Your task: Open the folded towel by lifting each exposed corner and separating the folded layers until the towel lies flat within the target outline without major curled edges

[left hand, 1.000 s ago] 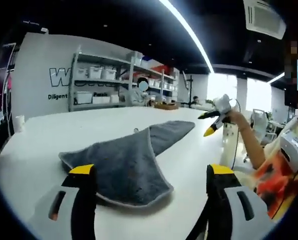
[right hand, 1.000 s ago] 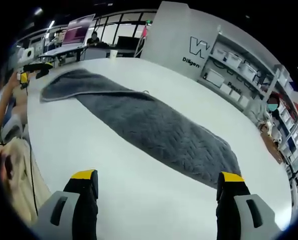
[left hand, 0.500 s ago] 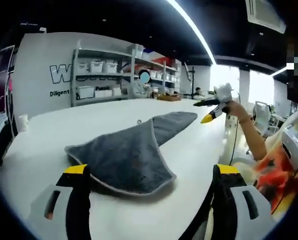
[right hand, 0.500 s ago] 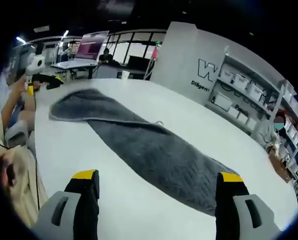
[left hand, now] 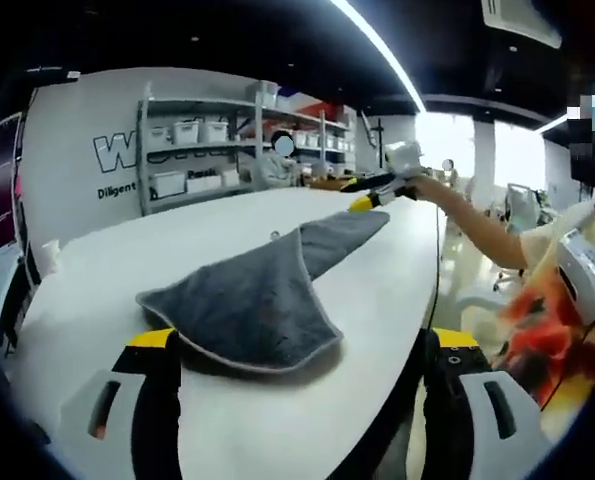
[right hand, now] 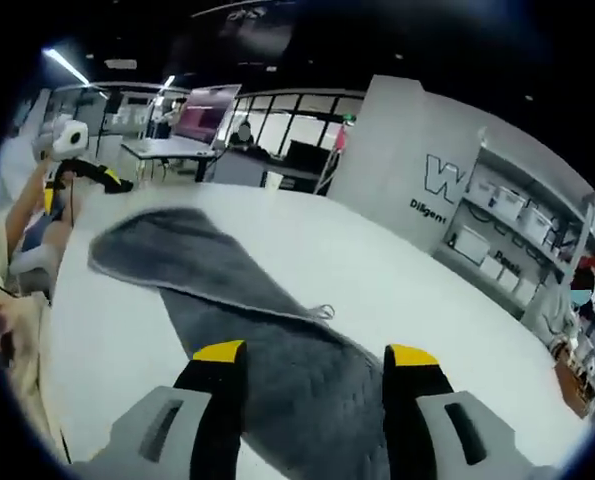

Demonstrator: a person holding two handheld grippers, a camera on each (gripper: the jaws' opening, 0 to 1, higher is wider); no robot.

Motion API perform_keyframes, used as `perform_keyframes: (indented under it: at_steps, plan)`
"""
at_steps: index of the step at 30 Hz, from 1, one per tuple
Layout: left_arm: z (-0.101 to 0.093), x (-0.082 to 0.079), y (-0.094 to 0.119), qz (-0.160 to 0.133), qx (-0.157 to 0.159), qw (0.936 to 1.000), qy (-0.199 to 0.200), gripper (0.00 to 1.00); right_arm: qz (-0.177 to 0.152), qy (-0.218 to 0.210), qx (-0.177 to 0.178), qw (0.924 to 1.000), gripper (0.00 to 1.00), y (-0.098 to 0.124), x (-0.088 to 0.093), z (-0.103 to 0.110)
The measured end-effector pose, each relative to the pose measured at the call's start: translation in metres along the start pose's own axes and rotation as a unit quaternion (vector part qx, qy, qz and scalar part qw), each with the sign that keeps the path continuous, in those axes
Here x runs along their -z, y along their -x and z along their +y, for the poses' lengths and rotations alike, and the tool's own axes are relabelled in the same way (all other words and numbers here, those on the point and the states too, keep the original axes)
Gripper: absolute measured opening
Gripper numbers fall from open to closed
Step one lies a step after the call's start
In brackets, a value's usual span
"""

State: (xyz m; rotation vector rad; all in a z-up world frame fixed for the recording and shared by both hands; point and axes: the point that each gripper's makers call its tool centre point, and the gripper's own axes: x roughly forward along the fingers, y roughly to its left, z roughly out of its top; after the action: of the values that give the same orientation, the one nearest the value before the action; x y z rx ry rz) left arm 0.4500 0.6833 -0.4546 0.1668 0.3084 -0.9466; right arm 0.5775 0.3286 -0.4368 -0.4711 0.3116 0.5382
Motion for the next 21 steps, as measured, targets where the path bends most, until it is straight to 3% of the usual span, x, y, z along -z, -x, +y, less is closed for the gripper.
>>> perform_keyframes:
  at_steps: [2,6,10,13,19,21]
  plan:
    - [-0.002,0.001,0.001,0.001,0.004,1.0,0.003,0.99,0.03,0.024,-0.005,0.9992,0.43,-0.015,0.005,-0.006]
    - [-0.001,0.002,0.003,0.003,0.004,1.0,0.006,0.99,0.052,0.059,-0.014,0.9968,0.34,-0.038,0.005,-0.009]
    - [0.001,0.0,0.005,-0.004,0.0,0.9999,0.012,0.99,0.076,0.088,-0.026,0.9929,0.38,-0.058,0.008,-0.008]
    - [0.005,-0.001,0.006,-0.011,-0.007,0.9997,0.019,0.99,0.094,0.122,-0.046,0.9869,0.35,-0.077,0.014,-0.007]
    - [0.008,-0.001,0.007,-0.012,-0.011,0.9996,0.025,0.98,0.144,0.136,-0.066,0.978,0.3,-0.103,0.034,-0.008]
    - [0.009,-0.001,0.007,-0.012,-0.012,0.9995,0.027,0.98,0.155,0.143,-0.069,0.9751,0.24,-0.108,0.04,-0.008]
